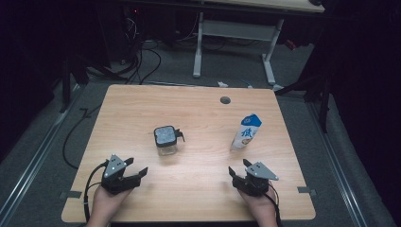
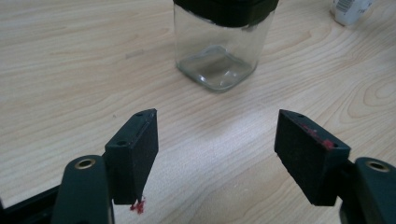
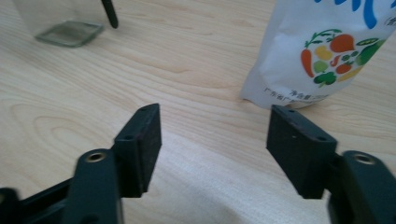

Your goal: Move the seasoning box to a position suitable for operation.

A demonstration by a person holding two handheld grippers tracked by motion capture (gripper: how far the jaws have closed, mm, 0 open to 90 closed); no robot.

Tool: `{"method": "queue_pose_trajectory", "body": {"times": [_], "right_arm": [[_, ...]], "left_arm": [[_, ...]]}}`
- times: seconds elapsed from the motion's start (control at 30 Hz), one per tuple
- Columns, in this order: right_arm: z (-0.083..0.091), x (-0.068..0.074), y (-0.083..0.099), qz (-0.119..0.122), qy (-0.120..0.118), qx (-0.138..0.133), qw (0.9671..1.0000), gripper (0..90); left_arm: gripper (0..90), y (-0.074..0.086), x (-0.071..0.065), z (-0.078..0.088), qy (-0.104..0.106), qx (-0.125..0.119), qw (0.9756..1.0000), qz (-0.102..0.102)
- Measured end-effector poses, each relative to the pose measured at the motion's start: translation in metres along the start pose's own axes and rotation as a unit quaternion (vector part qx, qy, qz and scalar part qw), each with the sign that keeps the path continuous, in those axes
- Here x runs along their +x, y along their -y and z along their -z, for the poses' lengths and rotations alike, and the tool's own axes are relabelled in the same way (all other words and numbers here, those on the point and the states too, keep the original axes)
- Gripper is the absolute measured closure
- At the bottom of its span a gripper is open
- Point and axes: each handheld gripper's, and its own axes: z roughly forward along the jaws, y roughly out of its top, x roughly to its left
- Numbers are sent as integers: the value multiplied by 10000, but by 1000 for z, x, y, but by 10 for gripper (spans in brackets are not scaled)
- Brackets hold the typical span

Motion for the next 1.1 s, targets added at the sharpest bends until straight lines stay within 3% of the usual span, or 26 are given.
{"method": "queue_pose_trajectory", "body": {"times": [0.07,0.17,0.27,0.33,0.37,0.4,0.5,0.57,0.67,0.7,0.77,0.83,1.0,1.1], "right_arm": [[-1,-1,0,34,16,-7,10000,370],[-2,-6,1,-223,-91,-26,9997,396],[-4,-7,2,-296,-178,-108,9993,423],[-5,-7,2,-295,-171,-80,9994,434],[-8,-9,-2,-415,-183,-65,9989,463],[-8,-9,-2,-415,-183,-65,9989,463],[-11,-13,-3,-469,-139,-8,9988,472],[-14,-14,-1,-373,-23,63,9993,473],[-15,-18,-2,-361,-21,105,9993,536],[-15,-21,-3,-349,-39,110,9993,535],[-13,-24,-2,-569,-158,153,9981,528],[-9,-22,-1,-506,-219,158,9984,532],[-5,-19,-2,-319,-347,161,9988,603],[-7,-20,-2,-253,-349,251,9988,597]], "left_arm": [[328,2,0,0,77,-33,9999,61],[328,2,1,-3,142,12,9998,110],[327,1,1,-6,227,-36,9997,127],[327,-4,1,-10,205,7,9998,22],[327,-12,0,-13,80,12,9997,-220],[327,-12,0,-13,80,12,9997,-220],[335,-14,4,-14,121,84,9999,-49],[381,-9,8,-13,157,-21,9998,83],[431,-6,7,-14,0,-102,9999,-35],[432,-4,6,-17,-210,107,9996,-134],[461,1,7,-15,-166,102,9998,44],[531,5,5,-10,-132,-91,9996,227],[565,2,-1,-14,-445,58,9990,41],[599,0,-5,-16,-399,-33,9992,6]]}}
